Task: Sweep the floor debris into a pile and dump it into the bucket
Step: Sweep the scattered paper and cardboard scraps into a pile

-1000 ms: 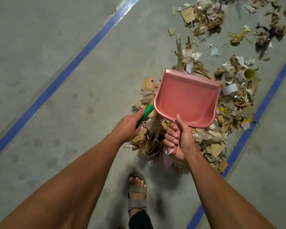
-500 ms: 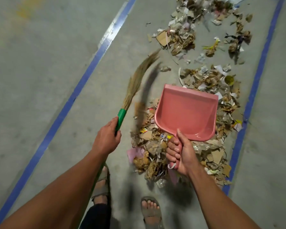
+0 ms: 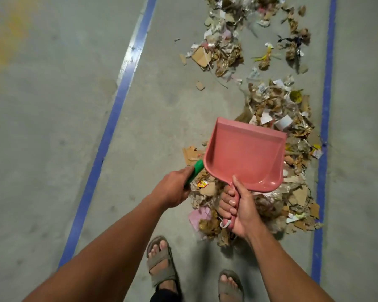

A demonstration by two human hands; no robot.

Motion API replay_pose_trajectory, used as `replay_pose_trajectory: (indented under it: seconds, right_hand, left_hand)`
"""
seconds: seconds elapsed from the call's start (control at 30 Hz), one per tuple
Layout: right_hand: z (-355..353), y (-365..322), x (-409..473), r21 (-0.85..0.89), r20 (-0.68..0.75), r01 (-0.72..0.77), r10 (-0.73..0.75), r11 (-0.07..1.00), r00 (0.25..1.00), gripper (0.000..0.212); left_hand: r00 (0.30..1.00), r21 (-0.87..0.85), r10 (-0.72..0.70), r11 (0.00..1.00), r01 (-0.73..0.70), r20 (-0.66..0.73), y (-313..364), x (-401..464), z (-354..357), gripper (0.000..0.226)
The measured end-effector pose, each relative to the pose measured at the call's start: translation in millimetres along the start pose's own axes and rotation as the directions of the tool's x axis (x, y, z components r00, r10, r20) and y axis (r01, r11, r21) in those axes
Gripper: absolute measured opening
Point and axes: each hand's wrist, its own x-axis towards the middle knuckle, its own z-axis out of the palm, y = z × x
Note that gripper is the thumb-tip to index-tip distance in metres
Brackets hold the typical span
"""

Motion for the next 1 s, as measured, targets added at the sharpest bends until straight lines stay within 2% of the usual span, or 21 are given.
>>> replay_pose_trajectory:
  seconds: [0.07,0.13,0.23,0.37,0.5,0.6,0.73,0.87,0.93,1.0]
  right_hand:
    - [20,-2,3,0.001,0.019,0.009,-0.009,1.000,1.000,0.045]
    - [42,-10,10,0.010,0.051,0.021,-0.022,1.000,0.998,0.045]
    - [68,-27,25,0.009,0.089,0.037,-0.038,0.999,0.995,0.044]
    - [91,-50,53,-0.030,0.137,0.051,-0.047,0.998,0.989,0.045]
    - [102,-66,90,-0.001,0.127,0.048,-0.047,0.999,0.991,0.044]
    - [108,-79,123,0.045,0.113,0.042,-0.047,0.998,0.993,0.044]
    - [105,-96,158,0.066,0.071,0.031,-0.036,0.997,0.997,0.045]
    - [104,-115,173,0.102,0.018,-0.007,0.006,0.995,1.000,0.045]
    - [113,-128,174,0.130,-0.008,-0.015,0.016,0.991,1.000,0.044]
    - [126,-143,176,0.148,0.001,-0.016,0.016,0.989,1.000,0.044]
  left_hand:
    - [0.996,0.015,0.040,0.999,-0.039,-0.074,-10,-5,-27,0.057]
    - [0.989,0.041,0.025,0.999,-0.019,-0.149,-24,-6,-58,0.061]
    - [0.963,0.044,-0.100,0.992,0.114,-0.252,-48,5,-100,0.060]
    - [0.878,-0.044,-0.284,0.956,0.289,-0.386,-71,43,-143,0.050]
    - [0.804,-0.131,-0.464,0.884,0.450,-0.372,-86,105,-173,0.028]
    - [0.813,-0.083,-0.510,0.857,0.509,-0.280,-99,159,-189,0.024]
    - [0.910,0.119,-0.395,0.905,0.409,-0.125,-97,214,-186,0.036]
    - [0.989,0.163,-0.147,0.976,0.147,-0.010,-68,237,-181,0.055]
    - [1.000,0.218,-0.013,0.976,0.008,0.025,-59,238,-184,0.064]
    - [0.997,0.275,0.060,0.959,-0.071,0.047,-58,241,-191,0.070]
